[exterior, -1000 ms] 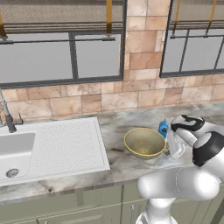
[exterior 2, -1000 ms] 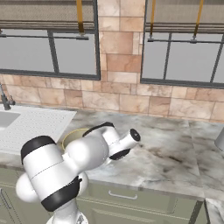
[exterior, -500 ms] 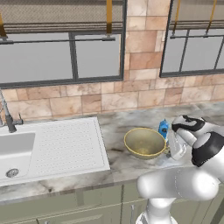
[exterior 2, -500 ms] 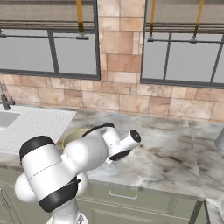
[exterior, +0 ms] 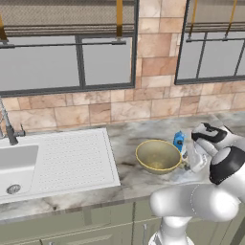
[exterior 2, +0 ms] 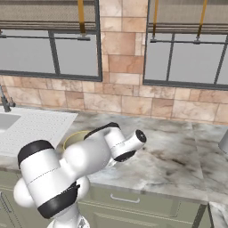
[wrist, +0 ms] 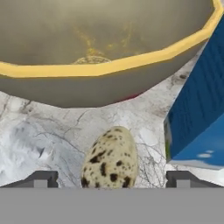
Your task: Gather the eggs and milk located in the vicinity of the sink area and place them right next to the bowl.
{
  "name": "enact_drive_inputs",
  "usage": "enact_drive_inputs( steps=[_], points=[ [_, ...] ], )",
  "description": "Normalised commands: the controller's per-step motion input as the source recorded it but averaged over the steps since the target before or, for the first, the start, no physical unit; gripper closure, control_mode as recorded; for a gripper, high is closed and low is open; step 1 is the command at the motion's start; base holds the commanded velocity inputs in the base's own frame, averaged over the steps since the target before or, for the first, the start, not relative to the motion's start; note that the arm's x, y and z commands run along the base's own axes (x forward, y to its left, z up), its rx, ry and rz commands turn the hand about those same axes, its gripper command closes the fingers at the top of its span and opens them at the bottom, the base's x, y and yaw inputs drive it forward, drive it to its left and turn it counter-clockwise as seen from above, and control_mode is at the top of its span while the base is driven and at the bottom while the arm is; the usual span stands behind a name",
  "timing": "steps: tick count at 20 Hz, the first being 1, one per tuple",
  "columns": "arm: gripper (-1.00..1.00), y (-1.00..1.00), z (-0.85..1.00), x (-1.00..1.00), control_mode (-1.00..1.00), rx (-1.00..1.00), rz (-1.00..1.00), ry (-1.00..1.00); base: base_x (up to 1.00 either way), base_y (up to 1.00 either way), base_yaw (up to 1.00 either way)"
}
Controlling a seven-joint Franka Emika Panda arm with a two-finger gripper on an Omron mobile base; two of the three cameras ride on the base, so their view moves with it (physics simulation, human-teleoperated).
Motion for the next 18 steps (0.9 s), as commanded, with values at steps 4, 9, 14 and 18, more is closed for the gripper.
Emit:
enact_drive_inputs(
  steps=[4,9,14,18],
  points=[
    [-1.0,-0.18,0.59,-0.08,-1.0,0.0,0.0,-0.04,0.0,0.0,0.0],
    [-1.0,-0.01,0.77,-0.29,-1.0,0.0,0.0,-0.09,0.0,0.0,0.0],
    [-1.0,0.0,0.71,-0.45,-1.0,0.0,0.0,-0.2,0.0,0.0,0.0],
    [-1.0,0.14,0.47,-0.4,-1.0,-0.04,0.0,-0.27,0.0,0.0,0.0]
  ],
)
